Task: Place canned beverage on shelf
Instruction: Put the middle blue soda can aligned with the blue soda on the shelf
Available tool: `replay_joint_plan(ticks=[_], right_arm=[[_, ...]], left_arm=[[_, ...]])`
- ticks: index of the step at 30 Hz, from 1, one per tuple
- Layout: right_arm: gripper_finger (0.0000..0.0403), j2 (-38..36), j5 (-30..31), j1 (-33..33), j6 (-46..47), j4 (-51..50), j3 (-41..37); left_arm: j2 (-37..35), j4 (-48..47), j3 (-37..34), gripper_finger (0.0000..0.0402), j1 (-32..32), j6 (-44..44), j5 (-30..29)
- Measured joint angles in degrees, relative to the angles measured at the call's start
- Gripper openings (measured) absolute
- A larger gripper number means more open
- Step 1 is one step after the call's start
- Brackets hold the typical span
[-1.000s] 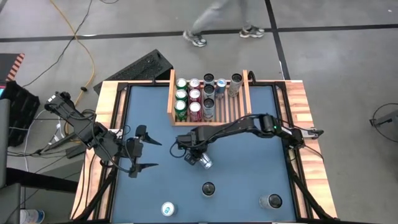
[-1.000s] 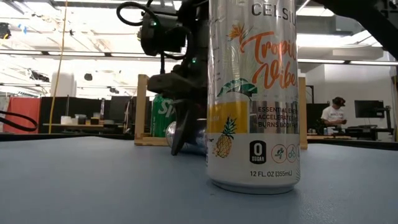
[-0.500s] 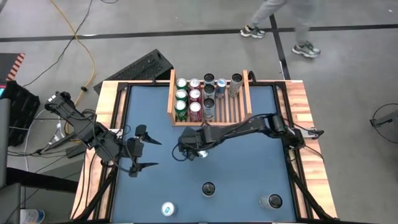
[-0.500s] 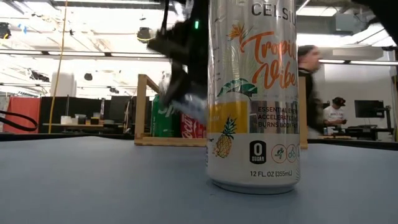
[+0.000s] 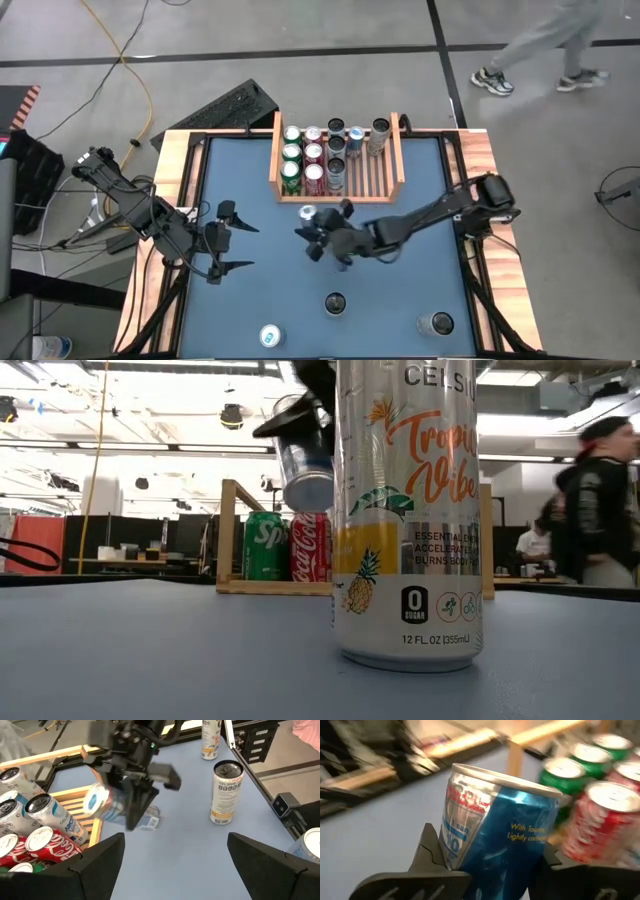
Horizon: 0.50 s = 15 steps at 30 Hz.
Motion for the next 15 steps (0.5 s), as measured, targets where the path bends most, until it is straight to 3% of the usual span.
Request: replay_joint_plan(ticks=[3, 7, 10, 15], right_arm=[[0.0115, -2.17, -0.07, 0.54, -7.86, 20.52, -10.57], [0.0115, -1.72, 0.40, 1.72, -20.30, 38.45, -18.80], [0.0115, -1.43, 0.06, 2.63, -26.25, 42.83, -21.95], [0.0115, 0.35, -0.11, 2.33, -26.30, 43.61, -23.32]], left_arm=[[0.00, -0.19, 0.00, 0.0341, 0.00, 0.04, -0.02], [0.00, -0.27, 0.00, 0.0341, 0.00, 0.01, -0.02], [0.00, -0.34, 0.00, 0.0341, 0.00, 0.00, -0.07], [0.00, -0.50, 0.00, 0.0341, -0.02, -0.07, -2.91]])
